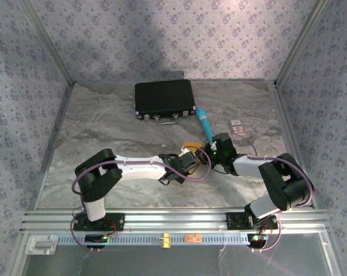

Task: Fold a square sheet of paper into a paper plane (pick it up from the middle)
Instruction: Fold the wing for the fifth time at the center of the table.

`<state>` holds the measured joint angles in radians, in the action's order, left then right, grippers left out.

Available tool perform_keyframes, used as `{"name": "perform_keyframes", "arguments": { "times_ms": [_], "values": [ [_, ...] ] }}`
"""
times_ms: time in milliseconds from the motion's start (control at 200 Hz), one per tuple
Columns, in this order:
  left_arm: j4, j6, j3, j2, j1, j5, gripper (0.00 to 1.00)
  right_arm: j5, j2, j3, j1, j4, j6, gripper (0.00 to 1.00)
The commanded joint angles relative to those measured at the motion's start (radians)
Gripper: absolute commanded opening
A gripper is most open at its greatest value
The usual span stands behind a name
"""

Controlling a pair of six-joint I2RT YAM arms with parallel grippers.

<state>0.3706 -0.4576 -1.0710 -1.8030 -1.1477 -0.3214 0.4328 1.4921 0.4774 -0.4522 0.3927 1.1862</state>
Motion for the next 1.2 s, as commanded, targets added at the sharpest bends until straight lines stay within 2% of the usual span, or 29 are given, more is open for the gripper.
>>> {"name": "perform_keyframes", "arguments": {
  "times_ms": [0,345,470,630,820,984,1194],
  "values": [
    [-0.001,-0.01,-0.015,0.008,-0.005,0.009,0.21,-0.01,-0.016,-0.005,-0.004,-0.018,-0.008,0.03],
    [-0.022,-0.008,0.0,0.02,-0.006,0.017,0.22,-0.01,-0.011,-0.007,-0.003,-0.016,-0.009,0.03],
    [-0.004,-0.013,-0.009,0.008,-0.006,0.012,0.16,-0.01,-0.012,-0.005,-0.004,-0.017,-0.008,0.03],
    [-0.009,-0.016,-0.007,0.009,-0.006,0.021,0.14,-0.008,-0.013,-0.008,-0.004,-0.014,-0.008,0.04],
    [-0.011,-0.035,-0.003,0.007,-0.003,0.023,0.13,-0.017,-0.029,-0.009,0.003,-0.047,-0.035,0.15],
    [-0.042,-0.075,0.025,0.014,0.021,0.085,0.14,-0.049,-0.111,-0.013,0.043,-0.161,-0.1,0.26],
    [-0.073,-0.118,0.051,0.032,0.06,0.149,0.19,-0.068,-0.192,-0.008,0.072,-0.269,-0.159,0.29]
  ]
}}
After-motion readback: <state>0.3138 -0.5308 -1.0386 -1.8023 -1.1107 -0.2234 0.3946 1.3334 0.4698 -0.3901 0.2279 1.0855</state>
